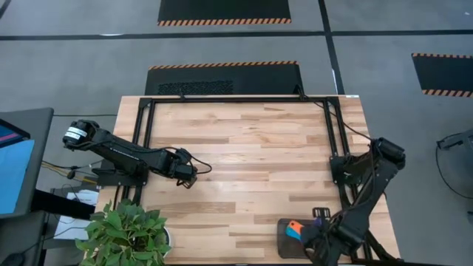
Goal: Nest measuring cups in basket
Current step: Stack the purple measuring cup on top of the orange measuring cup in the black bin
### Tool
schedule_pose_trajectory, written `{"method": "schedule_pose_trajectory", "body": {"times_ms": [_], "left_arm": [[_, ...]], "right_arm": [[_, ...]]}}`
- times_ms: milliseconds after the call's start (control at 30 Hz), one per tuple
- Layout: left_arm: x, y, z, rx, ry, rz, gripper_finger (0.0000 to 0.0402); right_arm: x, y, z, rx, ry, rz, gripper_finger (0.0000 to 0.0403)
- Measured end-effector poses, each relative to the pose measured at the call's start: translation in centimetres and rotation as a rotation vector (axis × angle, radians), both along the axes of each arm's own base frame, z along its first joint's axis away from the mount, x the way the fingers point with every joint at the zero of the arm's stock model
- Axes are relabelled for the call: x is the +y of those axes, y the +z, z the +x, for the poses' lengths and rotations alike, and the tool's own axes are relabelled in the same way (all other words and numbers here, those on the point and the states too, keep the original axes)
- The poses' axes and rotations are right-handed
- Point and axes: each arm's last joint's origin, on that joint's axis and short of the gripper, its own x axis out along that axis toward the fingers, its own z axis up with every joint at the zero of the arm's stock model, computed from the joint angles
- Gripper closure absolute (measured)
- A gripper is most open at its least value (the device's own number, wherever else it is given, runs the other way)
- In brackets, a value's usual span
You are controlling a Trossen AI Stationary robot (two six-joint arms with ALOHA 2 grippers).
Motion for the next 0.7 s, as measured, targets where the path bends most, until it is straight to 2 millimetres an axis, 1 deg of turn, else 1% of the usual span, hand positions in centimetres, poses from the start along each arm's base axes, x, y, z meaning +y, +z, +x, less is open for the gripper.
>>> {"method": "schedule_pose_trajectory", "body": {"times_ms": [67,200,300,533,700], "left_arm": [[0.0,0.0,0.0,-0.003,0.000,-0.001,0.0401],[0.0,0.0,0.1,-0.006,0.000,-0.001,0.0401],[0.0,0.0,0.1,-0.006,0.000,-0.001,0.0402],[0.0,0.0,0.1,-0.009,0.001,0.010,0.0401],[0.0,0.0,0.1,-0.010,0.001,0.017,0.0401]], "right_arm": [[0.0,0.0,0.0,-0.001,-0.009,0.001,0.0362],[0.4,-0.8,0.2,-0.019,-0.008,0.046,0.0349],[0.8,-0.8,0.1,-0.039,0.002,0.076,0.0339],[0.9,-0.8,0.1,-0.018,-0.044,0.088,0.0326],[1.0,-0.7,0.1,-0.015,-0.069,0.113,0.0307]]}}
